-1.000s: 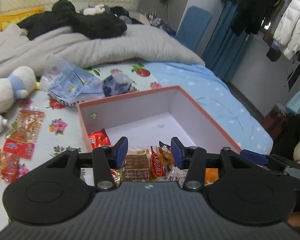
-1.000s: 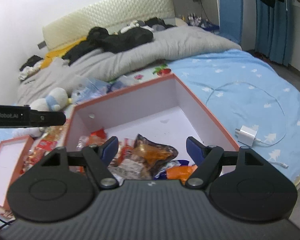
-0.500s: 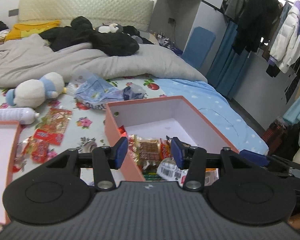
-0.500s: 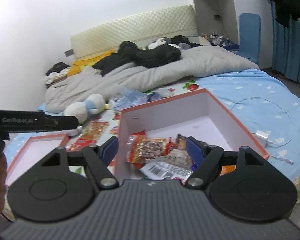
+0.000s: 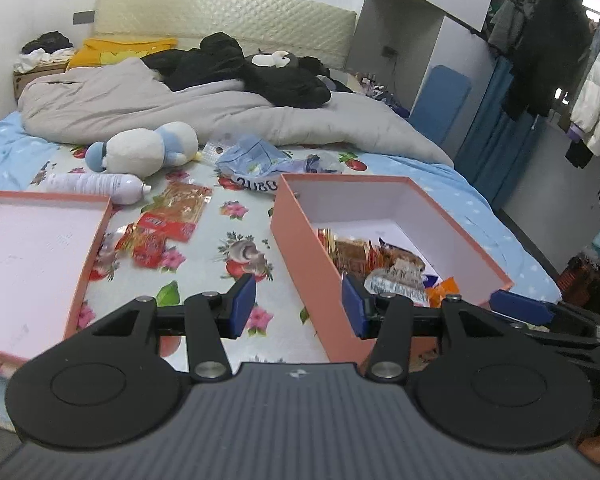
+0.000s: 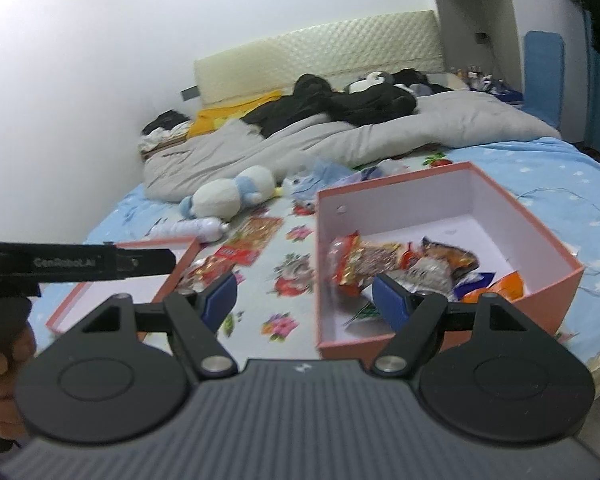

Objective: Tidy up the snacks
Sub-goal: 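Withdraw both tools from the box back toward the snack pile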

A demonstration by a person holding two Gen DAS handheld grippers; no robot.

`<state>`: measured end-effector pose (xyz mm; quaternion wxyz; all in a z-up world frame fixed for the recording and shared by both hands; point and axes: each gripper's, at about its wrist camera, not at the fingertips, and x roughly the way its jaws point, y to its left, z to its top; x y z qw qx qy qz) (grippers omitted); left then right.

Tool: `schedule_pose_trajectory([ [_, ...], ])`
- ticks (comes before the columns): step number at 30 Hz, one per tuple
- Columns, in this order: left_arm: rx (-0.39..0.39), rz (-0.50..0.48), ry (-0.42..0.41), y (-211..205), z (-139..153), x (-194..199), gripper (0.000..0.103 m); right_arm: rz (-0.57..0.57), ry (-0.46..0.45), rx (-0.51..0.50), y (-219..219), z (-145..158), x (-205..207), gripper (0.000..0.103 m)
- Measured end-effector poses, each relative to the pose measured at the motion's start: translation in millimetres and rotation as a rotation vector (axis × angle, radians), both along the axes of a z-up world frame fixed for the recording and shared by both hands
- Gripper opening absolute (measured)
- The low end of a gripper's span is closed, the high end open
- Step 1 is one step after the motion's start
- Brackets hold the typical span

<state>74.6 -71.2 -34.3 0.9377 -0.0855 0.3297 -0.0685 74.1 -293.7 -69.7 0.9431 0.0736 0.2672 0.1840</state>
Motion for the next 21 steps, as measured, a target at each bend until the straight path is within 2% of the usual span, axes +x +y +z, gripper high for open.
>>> schedule_pose_trajectory([
  [3, 0.01, 0.026, 0.0, 2.7, -7.8, -19.8, 0.054, 0.033, 0.007, -0.004, 6.7, -6.0, -9.1, 0.076],
  [10, -0.009, 0.09, 0.027, 19.1, -26.6, -37.2, 0.057, 0.086, 0.035, -0.021, 24.1, -18.9, -16.9, 0.076],
  [16, -0.021, 0.127, 0.063, 38.1, -46.3, -26.2, 0.058, 0.092, 0.048, -0.04, 31.7, -27.0, -9.3, 0.076],
  [21, -0.017, 0.16, 0.074, 54.6, -60.4, -6.4, 0.058, 0.088, 0.055, -0.032, 42.0, -33.7, 14.5, 0.076],
])
